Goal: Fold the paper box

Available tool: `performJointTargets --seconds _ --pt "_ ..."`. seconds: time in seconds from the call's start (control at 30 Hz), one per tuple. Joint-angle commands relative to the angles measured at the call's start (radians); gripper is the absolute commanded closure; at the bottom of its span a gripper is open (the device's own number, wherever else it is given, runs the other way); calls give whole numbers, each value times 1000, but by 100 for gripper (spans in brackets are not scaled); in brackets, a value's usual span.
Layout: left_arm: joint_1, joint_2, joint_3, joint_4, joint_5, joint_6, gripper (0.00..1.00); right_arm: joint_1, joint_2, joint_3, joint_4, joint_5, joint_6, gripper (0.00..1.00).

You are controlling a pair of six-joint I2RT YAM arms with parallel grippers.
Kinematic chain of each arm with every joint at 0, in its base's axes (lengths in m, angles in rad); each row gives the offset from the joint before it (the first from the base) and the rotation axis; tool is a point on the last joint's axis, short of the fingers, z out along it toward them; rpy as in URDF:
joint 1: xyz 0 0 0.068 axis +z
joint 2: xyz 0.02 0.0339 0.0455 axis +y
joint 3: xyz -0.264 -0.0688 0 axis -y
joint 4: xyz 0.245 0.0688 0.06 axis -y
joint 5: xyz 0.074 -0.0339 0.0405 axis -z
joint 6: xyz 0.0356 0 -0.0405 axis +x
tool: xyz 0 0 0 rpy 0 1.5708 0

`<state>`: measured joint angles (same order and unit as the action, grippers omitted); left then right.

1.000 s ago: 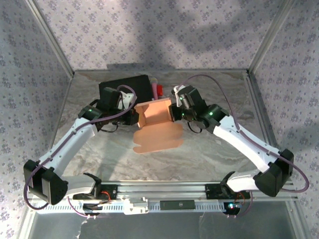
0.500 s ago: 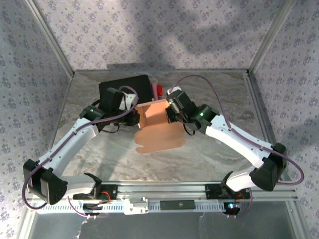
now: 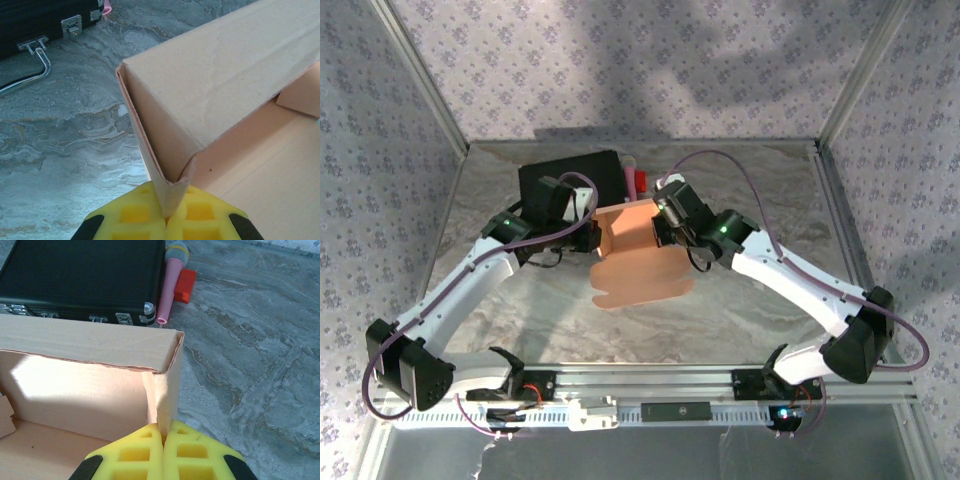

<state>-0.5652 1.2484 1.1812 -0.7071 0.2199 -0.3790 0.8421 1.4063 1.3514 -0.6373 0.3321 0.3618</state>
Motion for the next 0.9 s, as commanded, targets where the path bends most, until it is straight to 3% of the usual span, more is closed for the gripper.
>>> performJointTargets --seconds 0.0,0.2,0.23,0.43,0.63,0.87 --pt "-20 -21 33 63 57 -18 100 -11 -19 -34 15 -67 25 100" --pt "-20 -32 0 125 68 -67 100 -25 -33 -60 21 -84 29 99" --pt "-19 -30 -2 128 66 -70 100 -27 -35 -63 23 -92 32 94" --pt "-10 -29 -5 126 58 -75 100 -73 -74 -120 90 -227 43 92" --pt "18 -29 -6 121 66 -78 100 -121 -112 -180 123 -368 36 84" --pt "22 -22 2 123 69 -81 100 -128 -117 -213 124 -377 31 84"
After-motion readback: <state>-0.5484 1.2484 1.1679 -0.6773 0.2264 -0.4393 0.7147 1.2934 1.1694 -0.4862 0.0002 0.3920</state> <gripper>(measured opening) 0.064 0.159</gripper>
